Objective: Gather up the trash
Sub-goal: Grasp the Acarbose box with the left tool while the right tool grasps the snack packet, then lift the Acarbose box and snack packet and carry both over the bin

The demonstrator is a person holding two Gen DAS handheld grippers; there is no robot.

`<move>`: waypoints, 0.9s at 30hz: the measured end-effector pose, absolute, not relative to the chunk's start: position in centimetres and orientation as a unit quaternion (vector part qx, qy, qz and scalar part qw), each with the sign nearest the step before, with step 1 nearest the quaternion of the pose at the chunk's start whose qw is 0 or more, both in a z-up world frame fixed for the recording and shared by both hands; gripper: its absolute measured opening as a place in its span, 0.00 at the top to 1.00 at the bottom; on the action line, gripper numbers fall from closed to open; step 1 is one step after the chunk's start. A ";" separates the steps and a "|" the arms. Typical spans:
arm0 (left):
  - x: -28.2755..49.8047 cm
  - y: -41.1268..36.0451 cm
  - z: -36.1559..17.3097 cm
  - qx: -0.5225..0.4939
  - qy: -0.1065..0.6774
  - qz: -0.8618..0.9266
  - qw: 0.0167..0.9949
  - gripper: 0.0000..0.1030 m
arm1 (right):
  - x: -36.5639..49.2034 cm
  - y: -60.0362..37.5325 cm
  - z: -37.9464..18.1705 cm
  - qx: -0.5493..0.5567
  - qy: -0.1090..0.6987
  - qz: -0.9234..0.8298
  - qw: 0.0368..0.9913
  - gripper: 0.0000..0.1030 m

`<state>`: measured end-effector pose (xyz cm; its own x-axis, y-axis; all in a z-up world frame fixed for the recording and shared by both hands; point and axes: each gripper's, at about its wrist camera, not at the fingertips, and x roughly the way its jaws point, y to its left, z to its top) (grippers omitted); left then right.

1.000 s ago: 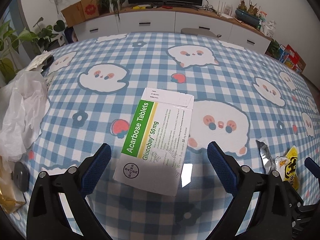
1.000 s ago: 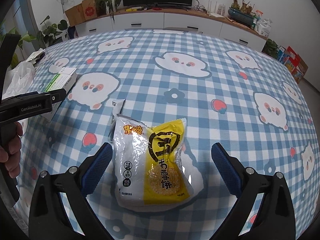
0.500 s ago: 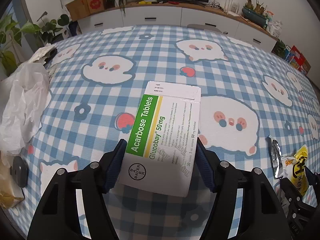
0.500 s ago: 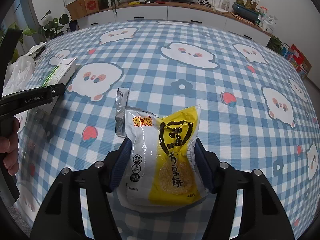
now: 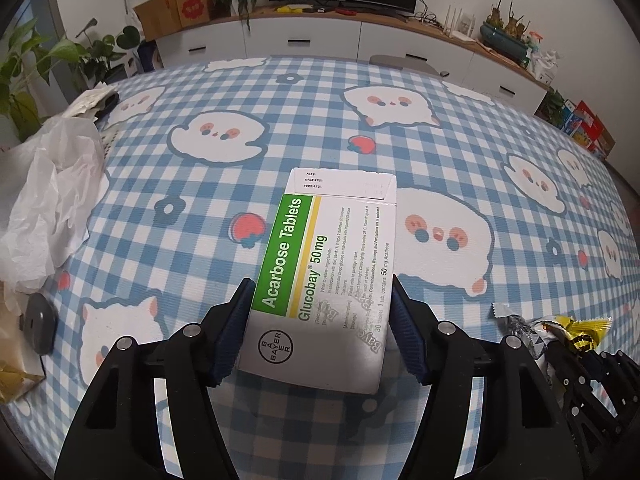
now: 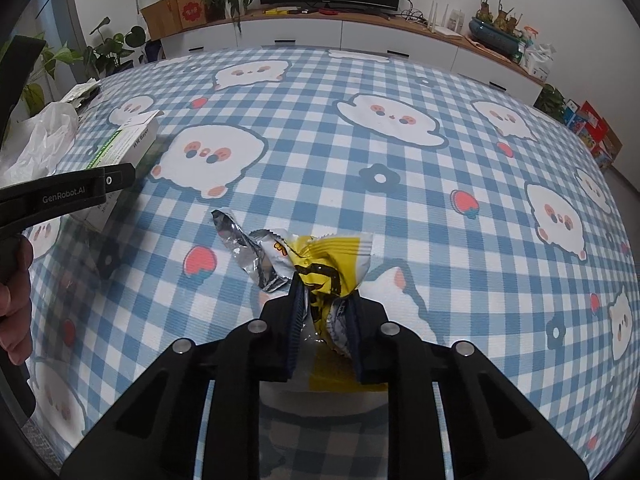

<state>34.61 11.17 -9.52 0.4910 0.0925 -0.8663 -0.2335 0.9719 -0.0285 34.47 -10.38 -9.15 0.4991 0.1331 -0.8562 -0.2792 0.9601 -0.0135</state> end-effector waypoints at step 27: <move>24.7 7.7 -3.1 -0.072 0.446 0.078 0.889 0.39 | 26.9 -12.1 -3.5 -0.038 0.442 0.112 0.889 0.85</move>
<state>24.66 7.69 -3.07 0.5897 0.0745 -0.8042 -0.2032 0.9774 -0.0586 26.95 -12.11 -3.50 0.5847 0.1657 -0.7941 -0.2332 0.9719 0.0312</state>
